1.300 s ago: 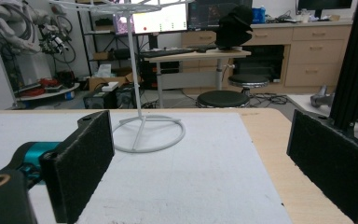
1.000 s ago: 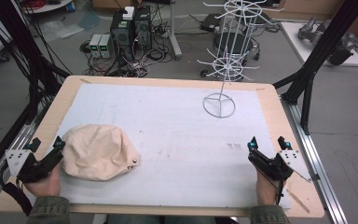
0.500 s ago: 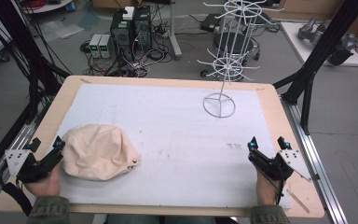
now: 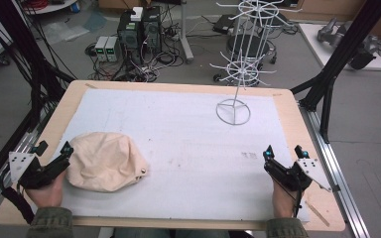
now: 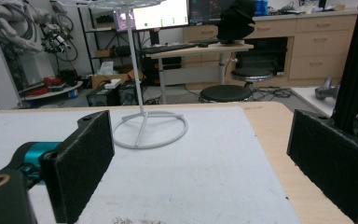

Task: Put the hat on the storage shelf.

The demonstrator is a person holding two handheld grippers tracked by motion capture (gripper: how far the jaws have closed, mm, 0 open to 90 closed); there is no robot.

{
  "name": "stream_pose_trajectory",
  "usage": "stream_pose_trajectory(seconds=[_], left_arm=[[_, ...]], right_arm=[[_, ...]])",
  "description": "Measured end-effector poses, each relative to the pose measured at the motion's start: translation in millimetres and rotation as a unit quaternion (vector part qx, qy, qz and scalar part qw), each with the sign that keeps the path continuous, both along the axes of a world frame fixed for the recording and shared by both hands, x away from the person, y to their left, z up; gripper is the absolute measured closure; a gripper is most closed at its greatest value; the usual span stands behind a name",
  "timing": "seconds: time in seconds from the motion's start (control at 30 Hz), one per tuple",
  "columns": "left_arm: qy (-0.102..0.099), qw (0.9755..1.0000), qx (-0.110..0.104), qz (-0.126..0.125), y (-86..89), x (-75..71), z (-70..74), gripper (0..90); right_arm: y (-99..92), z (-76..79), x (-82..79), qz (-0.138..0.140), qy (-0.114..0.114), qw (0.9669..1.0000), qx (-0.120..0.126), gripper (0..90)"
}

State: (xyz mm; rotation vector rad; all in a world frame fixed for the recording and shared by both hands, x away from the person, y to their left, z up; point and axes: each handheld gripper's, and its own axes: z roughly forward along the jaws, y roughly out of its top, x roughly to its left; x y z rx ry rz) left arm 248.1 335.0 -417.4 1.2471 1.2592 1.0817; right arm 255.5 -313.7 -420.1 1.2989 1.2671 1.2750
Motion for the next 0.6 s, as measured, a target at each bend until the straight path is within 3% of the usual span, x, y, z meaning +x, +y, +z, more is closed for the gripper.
stream_pose_trajectory(seconds=[0.33, 0.6], left_arm=[[0.009, 0.9997, -0.004, -0.021, 6.4, 3.4, 18.3, 25.6], [0.015, 0.9969, -0.005, -0.078, 3.3, 17.7, 33.0, 23.1]], right_arm=[[1.1, 0.2, 0.7, 0.0, -0.005, 0.9999, -0.012, 6.1], [0.6, -0.2, 2.2, 0.001, -0.001, 0.9999, -0.01, 6.1]])
